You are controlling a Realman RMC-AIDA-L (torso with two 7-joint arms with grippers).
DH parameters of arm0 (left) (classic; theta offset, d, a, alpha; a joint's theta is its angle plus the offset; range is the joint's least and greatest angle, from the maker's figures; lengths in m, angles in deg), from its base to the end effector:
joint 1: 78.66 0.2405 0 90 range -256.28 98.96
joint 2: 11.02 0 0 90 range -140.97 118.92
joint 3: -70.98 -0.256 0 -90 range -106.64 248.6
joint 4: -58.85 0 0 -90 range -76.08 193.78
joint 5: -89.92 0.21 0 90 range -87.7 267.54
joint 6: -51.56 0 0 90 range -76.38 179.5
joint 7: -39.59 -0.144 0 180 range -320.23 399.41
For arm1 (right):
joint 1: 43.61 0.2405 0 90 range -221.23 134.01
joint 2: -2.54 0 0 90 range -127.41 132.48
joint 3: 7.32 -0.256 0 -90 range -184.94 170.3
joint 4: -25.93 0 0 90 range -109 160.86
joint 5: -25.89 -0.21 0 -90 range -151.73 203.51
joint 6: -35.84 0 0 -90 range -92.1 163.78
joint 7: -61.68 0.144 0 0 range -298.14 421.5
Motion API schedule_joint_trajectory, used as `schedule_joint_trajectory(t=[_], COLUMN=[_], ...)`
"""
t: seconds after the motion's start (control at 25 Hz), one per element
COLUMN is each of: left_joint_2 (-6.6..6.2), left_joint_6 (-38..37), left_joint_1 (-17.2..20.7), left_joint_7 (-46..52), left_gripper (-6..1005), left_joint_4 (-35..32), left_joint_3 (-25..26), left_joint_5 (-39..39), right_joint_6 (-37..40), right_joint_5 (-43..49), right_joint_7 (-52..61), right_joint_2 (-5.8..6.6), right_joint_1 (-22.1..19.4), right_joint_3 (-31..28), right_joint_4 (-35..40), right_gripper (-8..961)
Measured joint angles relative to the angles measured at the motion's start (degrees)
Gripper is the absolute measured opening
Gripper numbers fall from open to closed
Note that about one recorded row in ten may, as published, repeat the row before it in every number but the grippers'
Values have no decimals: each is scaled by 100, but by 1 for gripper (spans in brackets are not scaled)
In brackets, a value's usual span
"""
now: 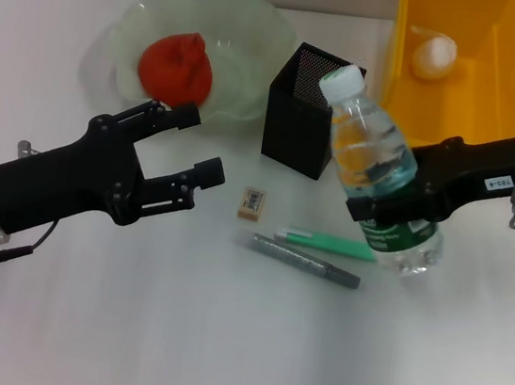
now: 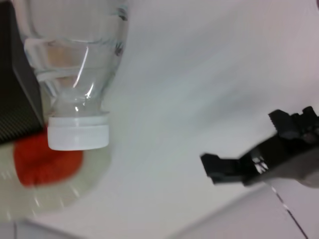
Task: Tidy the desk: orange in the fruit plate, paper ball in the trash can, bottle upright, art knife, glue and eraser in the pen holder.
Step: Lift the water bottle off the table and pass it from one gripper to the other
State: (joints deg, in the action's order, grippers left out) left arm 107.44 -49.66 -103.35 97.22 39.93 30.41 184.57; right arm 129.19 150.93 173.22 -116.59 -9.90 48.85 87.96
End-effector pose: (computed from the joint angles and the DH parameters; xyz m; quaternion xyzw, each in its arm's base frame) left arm -0.2634 0.2733 -0.0136 -0.8721 -0.1656 -0.4391 0.1387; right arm 0.1989 0.3506 0.0167 -0.9651 0.2441 0.0701 0.0639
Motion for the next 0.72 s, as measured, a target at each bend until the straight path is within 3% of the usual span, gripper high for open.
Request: schedule_joint_trajectory(t=[0.08,0.72], left_joint_2=[7,9], left_joint_6=[-96,77], left_joint_1=[-65,-142], left_joint_7=[43,45], left_gripper=[830,830], left_joint_4=[194,413], left_joint_3=[-4,-11], left_joint_5=[-35,-62], right_joint_6=[-210,-356], right_joint_5=[-596,-1997], right_joint_7=[-904,-3978], right_joint_2=[-4,-15], right_joint_1=[-139,-233], right_joint_3=[-14,16], right_joint_4=[-468,-2251], right_gripper=[760,761])
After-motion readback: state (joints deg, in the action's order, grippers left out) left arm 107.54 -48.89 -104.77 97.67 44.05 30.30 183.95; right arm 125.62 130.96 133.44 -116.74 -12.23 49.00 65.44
